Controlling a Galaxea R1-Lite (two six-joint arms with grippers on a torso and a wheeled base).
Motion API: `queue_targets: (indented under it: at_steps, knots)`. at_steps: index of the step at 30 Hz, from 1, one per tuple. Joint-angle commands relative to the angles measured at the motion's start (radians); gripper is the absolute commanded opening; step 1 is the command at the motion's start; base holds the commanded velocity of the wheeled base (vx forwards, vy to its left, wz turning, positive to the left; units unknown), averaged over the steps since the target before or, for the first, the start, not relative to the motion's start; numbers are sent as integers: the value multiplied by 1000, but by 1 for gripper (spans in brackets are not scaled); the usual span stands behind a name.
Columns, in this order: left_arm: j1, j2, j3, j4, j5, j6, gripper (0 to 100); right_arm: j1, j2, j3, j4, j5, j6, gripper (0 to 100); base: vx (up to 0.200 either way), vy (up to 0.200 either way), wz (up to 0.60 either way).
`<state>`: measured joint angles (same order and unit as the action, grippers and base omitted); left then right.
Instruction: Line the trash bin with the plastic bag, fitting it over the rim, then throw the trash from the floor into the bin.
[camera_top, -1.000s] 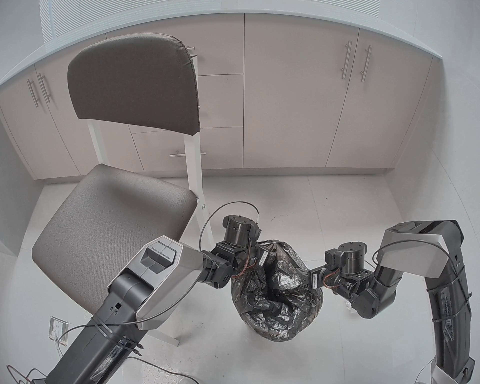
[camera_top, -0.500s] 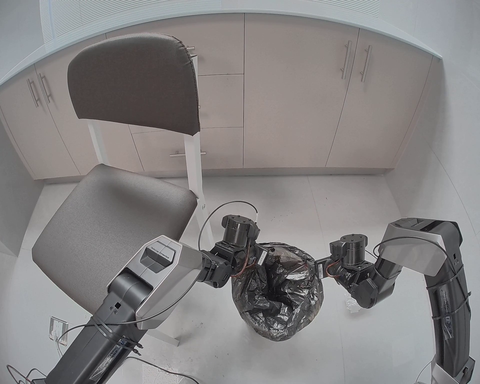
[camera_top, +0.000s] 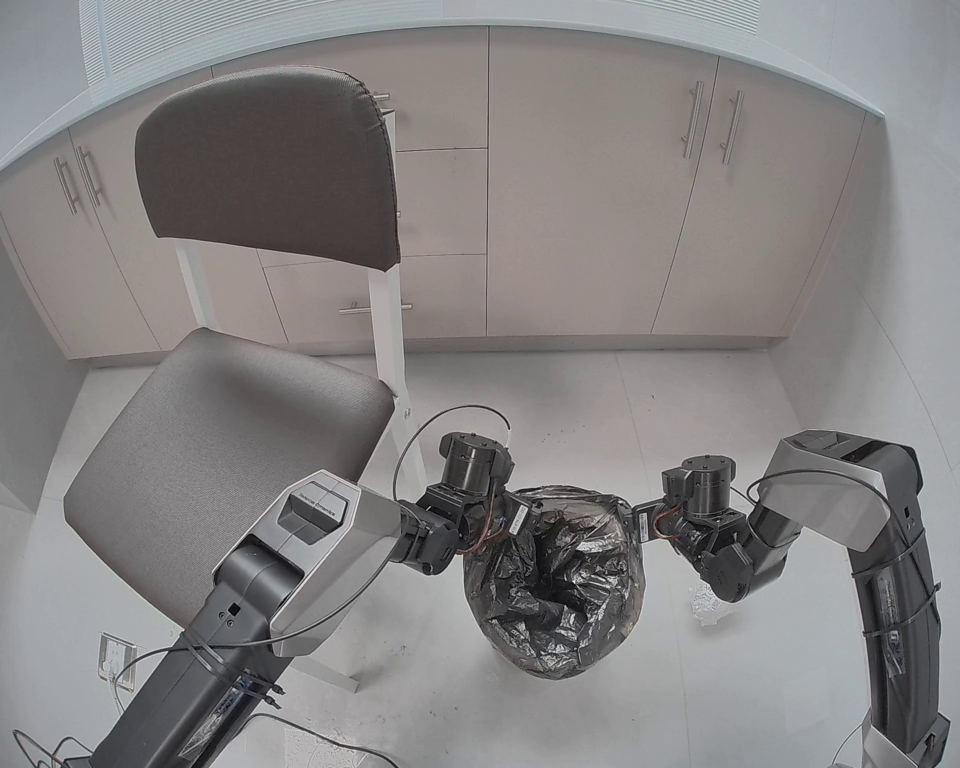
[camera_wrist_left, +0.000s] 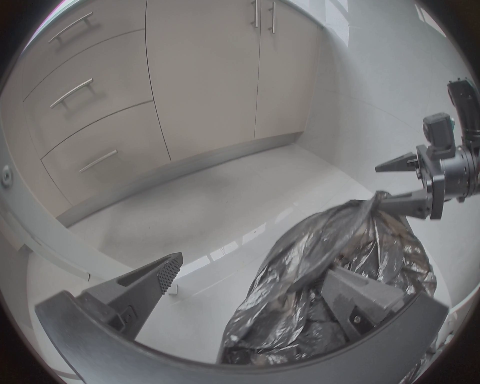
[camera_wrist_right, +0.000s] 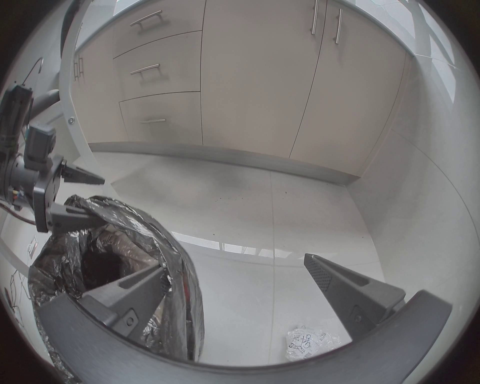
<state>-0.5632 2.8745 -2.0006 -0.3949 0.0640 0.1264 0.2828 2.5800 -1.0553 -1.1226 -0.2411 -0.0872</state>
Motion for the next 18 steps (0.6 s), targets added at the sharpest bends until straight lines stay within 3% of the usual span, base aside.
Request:
queue_targets:
  at_steps: [1, 9, 14, 18]
  knots:
    - [17, 23, 1, 59, 2, -1, 100, -1, 26, -32, 10, 8, 0, 100, 0, 0, 0]
    - [37, 106, 1, 309, 8, -2, 100, 4, 25, -78, 99, 37, -9, 100, 0, 0, 0]
    - [37, 166, 1, 396, 10, -5, 100, 16, 26, -86, 110, 43, -12, 100, 0, 0, 0]
    - [34, 187, 1, 462, 19, -85, 100, 22, 25, -80, 109, 43, -12, 100, 0, 0, 0]
